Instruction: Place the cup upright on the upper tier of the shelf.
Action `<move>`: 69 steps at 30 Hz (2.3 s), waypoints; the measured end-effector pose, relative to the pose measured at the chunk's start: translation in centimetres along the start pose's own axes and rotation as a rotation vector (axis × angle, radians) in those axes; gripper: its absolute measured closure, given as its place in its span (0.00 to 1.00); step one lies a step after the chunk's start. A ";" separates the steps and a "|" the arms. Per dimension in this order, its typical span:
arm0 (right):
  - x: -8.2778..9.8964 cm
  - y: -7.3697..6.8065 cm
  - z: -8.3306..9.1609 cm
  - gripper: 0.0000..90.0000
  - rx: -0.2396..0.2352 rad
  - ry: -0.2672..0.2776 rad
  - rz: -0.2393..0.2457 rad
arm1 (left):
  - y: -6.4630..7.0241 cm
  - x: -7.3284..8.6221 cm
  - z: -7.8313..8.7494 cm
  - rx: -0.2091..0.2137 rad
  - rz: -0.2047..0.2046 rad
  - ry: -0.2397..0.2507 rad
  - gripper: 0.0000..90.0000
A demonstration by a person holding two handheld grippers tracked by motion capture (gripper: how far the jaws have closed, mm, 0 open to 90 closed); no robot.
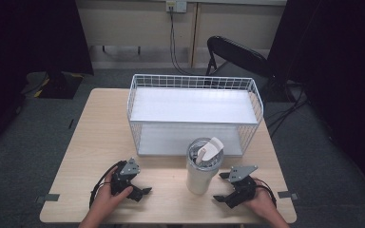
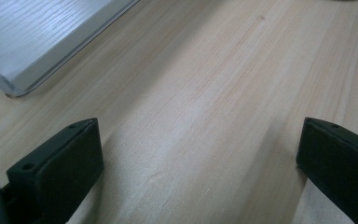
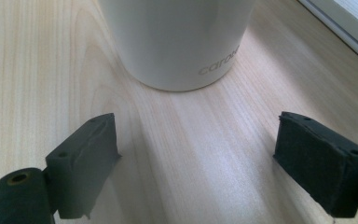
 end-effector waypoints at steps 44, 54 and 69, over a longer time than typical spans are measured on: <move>-6.8 -0.3 0.4 0.14 -0.038 0.173 -0.034 | 0.0 0.0 0.0 0.000 0.001 0.000 0.00; -7.9 -0.7 0.0 0.13 -0.053 0.211 -0.049 | 0.0 0.0 0.0 0.000 0.000 0.000 0.00; -8.1 -0.8 -0.4 0.12 -0.053 0.251 -0.059 | 0.0 0.0 0.0 0.000 0.000 0.000 0.00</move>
Point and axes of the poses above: each handheld gripper's, and its own axes: z roughly backward along the jaws, x roughly out of its underside, y roughly to its right, the point moved 6 cm from there along -z, roughly forward along the jaws, and after that the axes turned 11 degrees about y, right-handed, at the moved point
